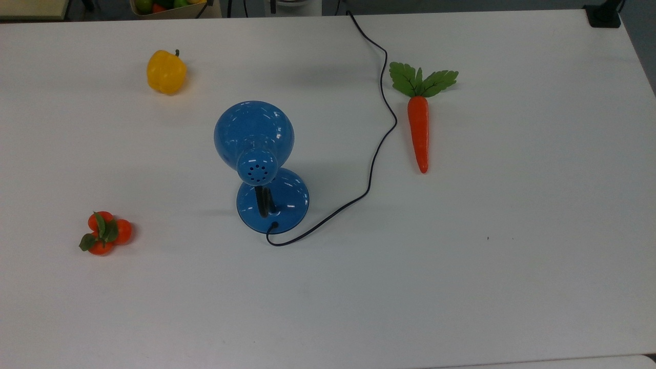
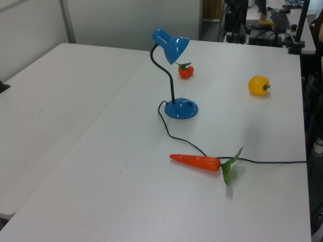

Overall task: Turn on desk lamp
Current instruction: 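Move the gripper from its raised pose toward the blue lamp's base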

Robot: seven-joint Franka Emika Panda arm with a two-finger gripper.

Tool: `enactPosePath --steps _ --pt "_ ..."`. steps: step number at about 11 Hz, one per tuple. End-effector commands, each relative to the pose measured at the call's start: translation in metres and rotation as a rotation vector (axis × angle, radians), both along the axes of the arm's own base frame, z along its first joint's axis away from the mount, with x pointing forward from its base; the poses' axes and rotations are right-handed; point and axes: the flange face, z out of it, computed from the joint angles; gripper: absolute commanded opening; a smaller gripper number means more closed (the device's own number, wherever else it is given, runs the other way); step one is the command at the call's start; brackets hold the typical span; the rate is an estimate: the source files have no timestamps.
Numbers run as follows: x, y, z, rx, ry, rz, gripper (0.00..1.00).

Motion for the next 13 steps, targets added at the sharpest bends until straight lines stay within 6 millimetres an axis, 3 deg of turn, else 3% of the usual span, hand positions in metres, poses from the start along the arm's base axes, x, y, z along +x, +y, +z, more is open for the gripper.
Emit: enactPosePath --steps 1,7,9,11,13 --pt "-0.0010 0.0034 -0.0015 0.013 0.007 0.017 1.00" --pt "0.0003 0.0026 -0.0040 0.013 0.012 0.024 1.00" --pt "0.0002 0.0009 -0.0055 0.013 0.015 0.021 0.94" --pt "-0.0003 -0.0009 -0.0066 0.013 0.022 0.021 0.79" --pt "-0.0002 -0.0017 -0.0077 0.013 0.027 0.027 0.32"
